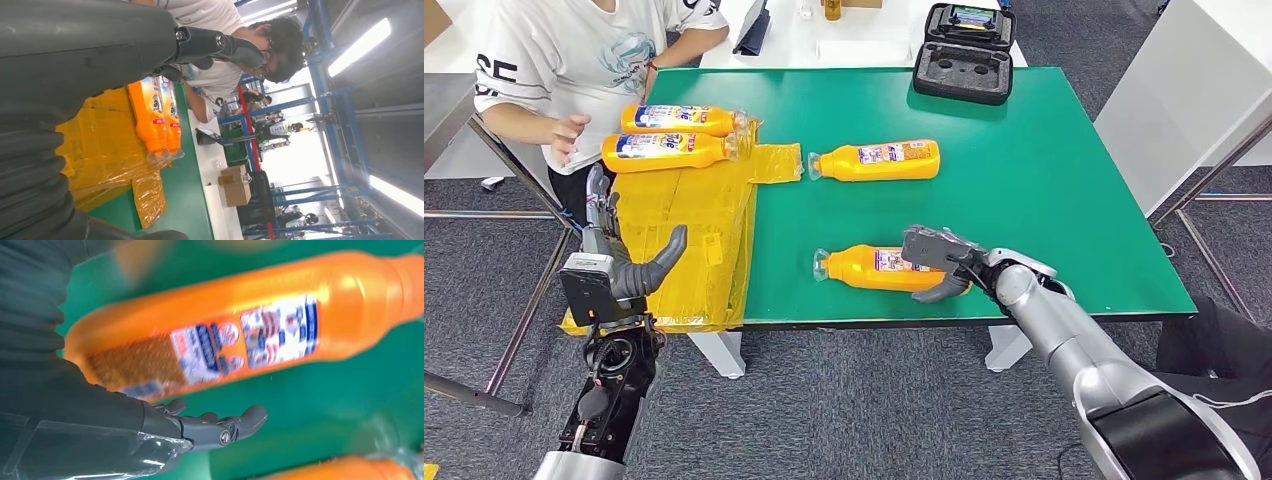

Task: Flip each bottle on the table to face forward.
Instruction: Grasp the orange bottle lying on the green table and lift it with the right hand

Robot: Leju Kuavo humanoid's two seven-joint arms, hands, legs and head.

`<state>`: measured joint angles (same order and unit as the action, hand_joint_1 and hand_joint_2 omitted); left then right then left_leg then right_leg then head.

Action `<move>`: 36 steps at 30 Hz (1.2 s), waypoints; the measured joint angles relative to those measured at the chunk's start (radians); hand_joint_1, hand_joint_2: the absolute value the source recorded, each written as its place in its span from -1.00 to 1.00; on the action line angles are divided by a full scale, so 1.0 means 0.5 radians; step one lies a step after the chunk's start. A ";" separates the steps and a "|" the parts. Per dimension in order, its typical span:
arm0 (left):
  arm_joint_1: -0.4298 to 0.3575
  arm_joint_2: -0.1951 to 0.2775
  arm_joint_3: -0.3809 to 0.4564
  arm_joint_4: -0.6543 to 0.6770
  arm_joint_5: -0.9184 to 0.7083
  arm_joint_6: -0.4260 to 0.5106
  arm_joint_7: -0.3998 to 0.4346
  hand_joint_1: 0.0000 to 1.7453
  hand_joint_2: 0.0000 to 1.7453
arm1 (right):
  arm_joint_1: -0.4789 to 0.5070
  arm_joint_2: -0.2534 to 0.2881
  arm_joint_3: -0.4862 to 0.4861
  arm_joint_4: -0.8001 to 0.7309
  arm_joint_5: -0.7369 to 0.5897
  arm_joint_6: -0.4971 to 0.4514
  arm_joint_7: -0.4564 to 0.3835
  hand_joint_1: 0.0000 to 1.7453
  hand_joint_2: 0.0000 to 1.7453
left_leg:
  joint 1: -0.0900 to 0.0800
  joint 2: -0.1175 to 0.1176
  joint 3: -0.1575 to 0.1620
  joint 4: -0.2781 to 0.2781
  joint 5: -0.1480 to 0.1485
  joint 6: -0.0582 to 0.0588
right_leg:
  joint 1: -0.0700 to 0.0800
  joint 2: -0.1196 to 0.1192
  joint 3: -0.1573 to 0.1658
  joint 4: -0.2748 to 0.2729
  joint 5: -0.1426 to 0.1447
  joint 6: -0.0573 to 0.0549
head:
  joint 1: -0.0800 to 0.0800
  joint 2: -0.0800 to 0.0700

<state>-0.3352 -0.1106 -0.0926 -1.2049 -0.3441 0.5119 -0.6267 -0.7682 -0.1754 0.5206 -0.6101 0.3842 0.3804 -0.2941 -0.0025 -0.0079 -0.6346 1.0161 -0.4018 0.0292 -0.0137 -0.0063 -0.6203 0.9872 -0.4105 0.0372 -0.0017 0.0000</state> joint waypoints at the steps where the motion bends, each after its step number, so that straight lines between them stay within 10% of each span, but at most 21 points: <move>1: -0.002 0.000 0.000 0.008 0.005 0.002 -0.003 -1.00 1.00 | 0.000 0.008 0.008 0.022 0.003 -0.008 -0.005 -1.00 1.00 | 0.000 0.000 0.000 0.000 0.000 0.000 | 0.000 0.000 0.000 0.000 0.000 0.000 | 0.000 0.000; 36: 0.000 0.032 0.000 0.141 0.033 0.010 -0.024 -1.00 1.00 | -0.053 0.028 0.014 0.176 -0.039 -0.054 -0.028 -1.00 1.00 | 0.000 0.000 0.000 0.000 0.000 0.000 | 0.000 0.000 0.001 0.000 0.000 0.000 | 0.000 0.000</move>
<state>-0.3352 -0.0948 -0.0927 -1.1342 -0.3278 0.5168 -0.6385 -0.7948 -0.1613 0.5276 -0.5222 0.3648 0.3535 -0.3082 -0.0027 -0.0081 -0.6344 1.0162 -0.4018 0.0292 -0.0139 -0.0064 -0.6200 0.9872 -0.4105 0.0372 -0.0016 0.0000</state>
